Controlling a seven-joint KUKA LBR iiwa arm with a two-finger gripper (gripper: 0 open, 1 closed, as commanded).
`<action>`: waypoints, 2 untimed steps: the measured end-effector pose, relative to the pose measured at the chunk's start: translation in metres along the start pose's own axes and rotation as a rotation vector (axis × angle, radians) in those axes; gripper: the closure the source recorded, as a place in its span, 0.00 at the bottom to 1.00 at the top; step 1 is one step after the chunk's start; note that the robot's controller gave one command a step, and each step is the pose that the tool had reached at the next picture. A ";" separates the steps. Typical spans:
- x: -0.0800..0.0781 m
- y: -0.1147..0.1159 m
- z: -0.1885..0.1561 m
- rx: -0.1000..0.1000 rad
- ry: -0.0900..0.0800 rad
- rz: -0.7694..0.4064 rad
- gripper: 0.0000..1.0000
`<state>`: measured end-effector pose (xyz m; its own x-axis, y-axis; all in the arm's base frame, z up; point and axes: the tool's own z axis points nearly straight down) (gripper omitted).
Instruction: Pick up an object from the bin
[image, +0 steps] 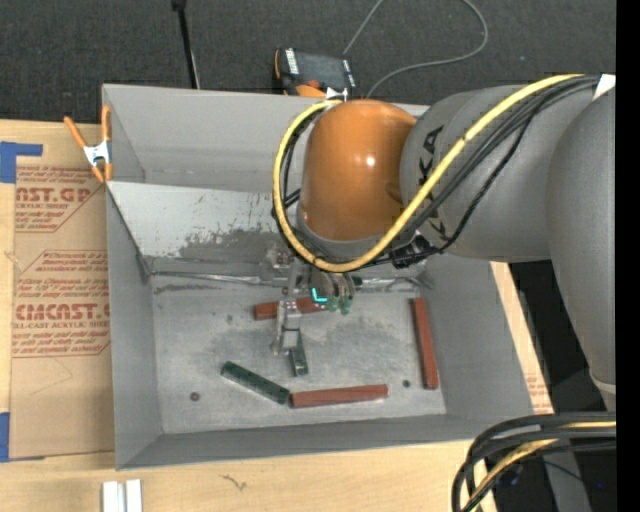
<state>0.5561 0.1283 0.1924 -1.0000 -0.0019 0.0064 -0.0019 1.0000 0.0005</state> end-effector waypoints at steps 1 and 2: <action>0.037 0.000 0.128 0.002 0.002 -0.102 0.00; 0.034 0.000 0.123 -0.001 -0.005 -0.101 1.00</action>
Offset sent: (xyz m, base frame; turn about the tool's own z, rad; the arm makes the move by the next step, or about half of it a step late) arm -0.0347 0.0000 -0.1224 -0.1021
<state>0.5214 0.1287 0.0701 -0.9947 -0.1032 0.0011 -0.1032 0.9947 0.0014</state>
